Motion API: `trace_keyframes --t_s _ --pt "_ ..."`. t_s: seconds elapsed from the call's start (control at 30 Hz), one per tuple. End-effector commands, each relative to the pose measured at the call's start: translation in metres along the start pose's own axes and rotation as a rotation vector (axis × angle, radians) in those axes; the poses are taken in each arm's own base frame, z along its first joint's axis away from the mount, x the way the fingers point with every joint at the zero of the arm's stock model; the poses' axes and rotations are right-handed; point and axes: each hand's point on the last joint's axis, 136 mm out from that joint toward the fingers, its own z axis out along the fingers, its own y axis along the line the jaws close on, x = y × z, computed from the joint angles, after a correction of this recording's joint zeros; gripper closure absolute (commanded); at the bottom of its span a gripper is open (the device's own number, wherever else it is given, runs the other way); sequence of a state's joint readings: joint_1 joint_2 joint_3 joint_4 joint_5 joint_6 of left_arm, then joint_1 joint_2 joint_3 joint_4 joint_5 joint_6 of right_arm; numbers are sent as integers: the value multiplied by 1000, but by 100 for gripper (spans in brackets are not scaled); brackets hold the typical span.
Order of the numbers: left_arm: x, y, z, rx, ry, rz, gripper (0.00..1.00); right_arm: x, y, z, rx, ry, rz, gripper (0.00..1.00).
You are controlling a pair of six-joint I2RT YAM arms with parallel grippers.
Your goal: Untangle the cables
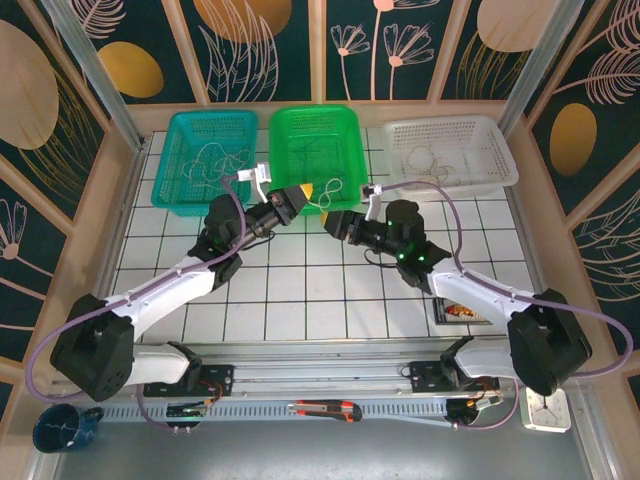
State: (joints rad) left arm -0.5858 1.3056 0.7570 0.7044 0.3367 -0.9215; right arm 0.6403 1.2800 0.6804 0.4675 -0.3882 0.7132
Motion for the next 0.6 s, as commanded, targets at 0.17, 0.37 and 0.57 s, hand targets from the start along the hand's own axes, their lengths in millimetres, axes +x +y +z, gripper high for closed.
trace_keyframes --t_s 0.17,0.37,0.57 --pt "-18 -33 -3 67 -26 -2 100 3 -20 3 39 -18 -14 45" --pt "-22 -40 -4 84 -32 -10 100 0 -26 6 51 -25 -9 43" --pt "-22 -41 -4 86 -30 -11 100 -9 -29 4 59 -46 -7 36"
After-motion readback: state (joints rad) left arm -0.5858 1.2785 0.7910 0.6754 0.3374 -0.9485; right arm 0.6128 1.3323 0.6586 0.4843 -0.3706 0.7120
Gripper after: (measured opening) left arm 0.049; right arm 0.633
